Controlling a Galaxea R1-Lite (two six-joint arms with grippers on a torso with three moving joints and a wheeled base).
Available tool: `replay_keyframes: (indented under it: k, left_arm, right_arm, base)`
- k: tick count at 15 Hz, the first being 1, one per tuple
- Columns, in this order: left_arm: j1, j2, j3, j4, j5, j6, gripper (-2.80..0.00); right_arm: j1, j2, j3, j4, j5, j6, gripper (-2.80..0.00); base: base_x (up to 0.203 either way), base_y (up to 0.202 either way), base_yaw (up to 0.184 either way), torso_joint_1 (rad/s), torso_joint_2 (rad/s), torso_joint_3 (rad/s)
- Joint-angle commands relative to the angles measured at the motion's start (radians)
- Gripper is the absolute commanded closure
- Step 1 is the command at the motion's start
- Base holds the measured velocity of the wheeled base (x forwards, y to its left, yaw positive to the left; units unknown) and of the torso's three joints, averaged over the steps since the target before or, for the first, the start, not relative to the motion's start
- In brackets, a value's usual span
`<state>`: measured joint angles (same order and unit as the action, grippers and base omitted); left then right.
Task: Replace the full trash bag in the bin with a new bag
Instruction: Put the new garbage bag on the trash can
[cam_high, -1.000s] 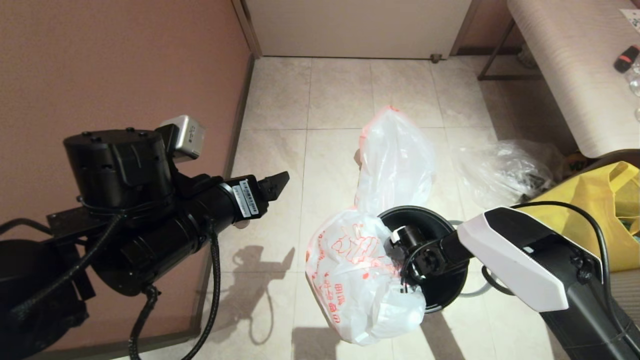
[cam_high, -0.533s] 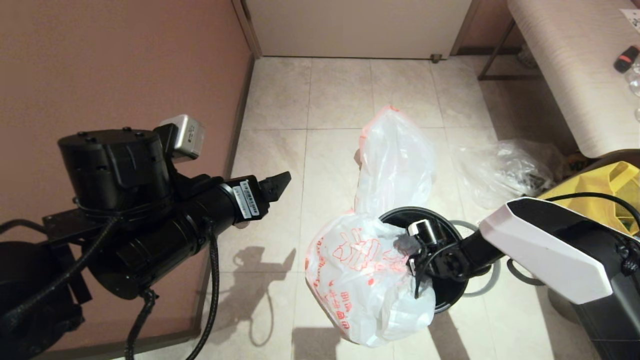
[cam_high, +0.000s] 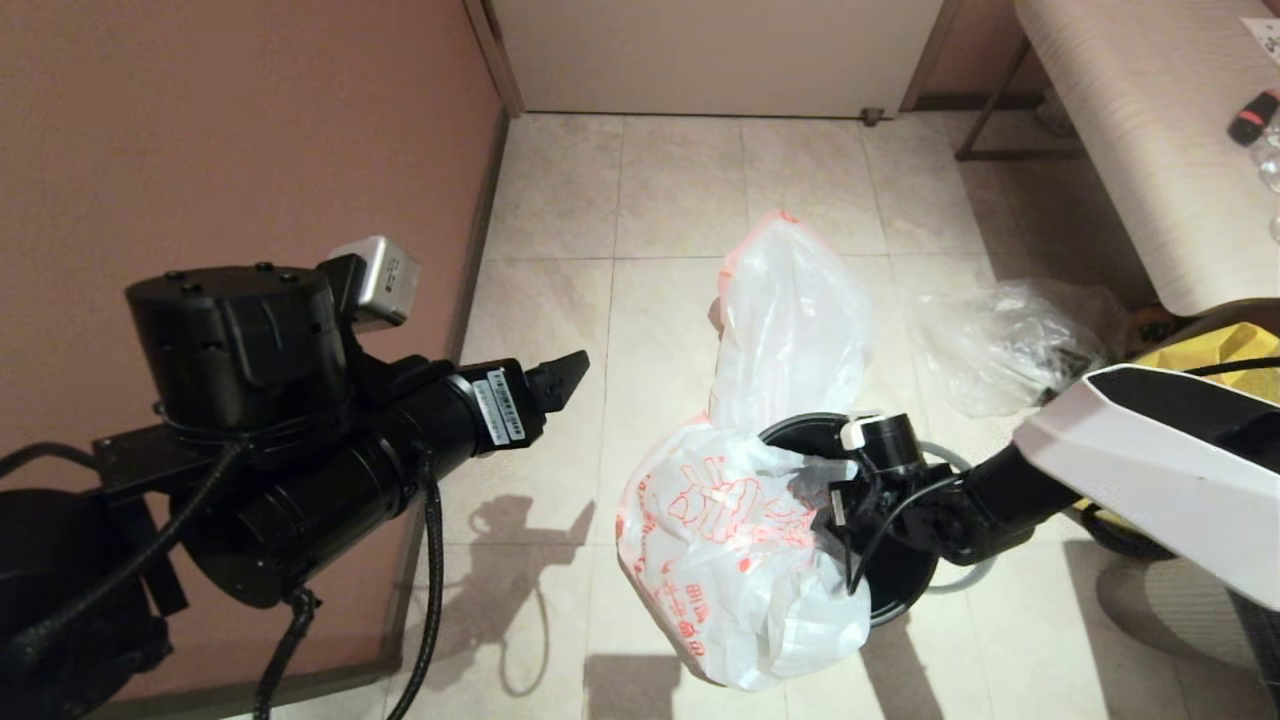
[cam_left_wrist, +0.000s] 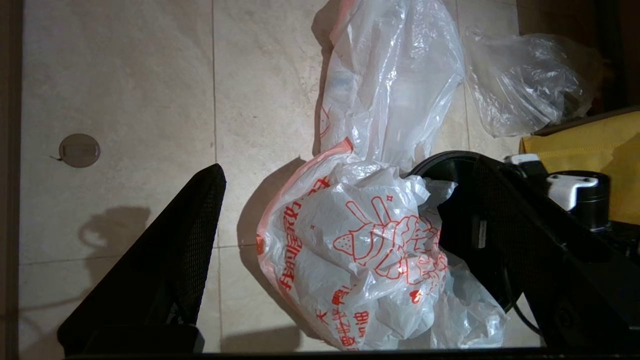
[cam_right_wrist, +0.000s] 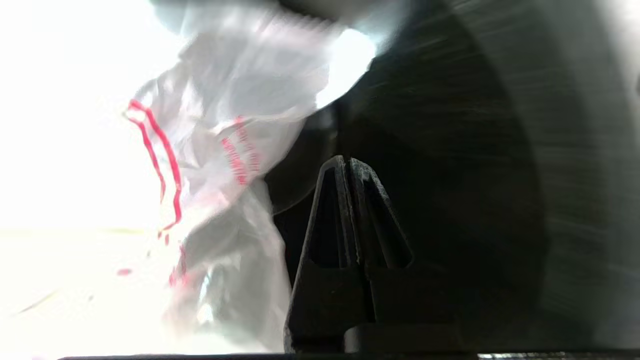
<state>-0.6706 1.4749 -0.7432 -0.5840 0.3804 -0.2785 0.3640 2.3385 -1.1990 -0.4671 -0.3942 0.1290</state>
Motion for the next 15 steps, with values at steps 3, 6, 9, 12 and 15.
replay_keyframes:
  k: [3,6,9,12,15]
  left_arm:
    - [-0.004,-0.005,-0.001,-0.003,0.003,-0.002,-2.80]
    - [-0.004,0.008,0.000,-0.002,0.003,-0.002,-2.80]
    - [-0.004,0.035,0.007,-0.004,0.003,-0.003,-2.80]
    - [-0.013,0.051,0.014,-0.005,0.004,-0.005,-2.80]
    - [-0.022,0.050,0.013,-0.005,0.008,-0.005,-2.80]
  right_arm:
    - [-0.026,-0.169,0.098,-0.001,-0.019,0.018,0.00]
    - [0.017,-0.297,0.188,0.150,-0.014,0.108,0.00]
    - [0.055,-0.437,0.201,0.376,0.091,0.209,0.00]
    - [0.110,-0.574,0.198,0.514,0.142,0.307,-2.80]
    - [0.210,-0.626,0.133,0.763,0.235,0.507,-2.80]
  base:
    - [0.000,0.000,0.000,0.000,0.00,0.000]
    - [0.000,0.000,0.000,0.000,0.00,0.000]
    - [0.000,0.000,0.000,0.000,0.00,0.000]
    - [0.000,0.000,0.000,0.000,0.00,0.000]
    - [0.000,0.000,0.000,0.000,0.00,0.000]
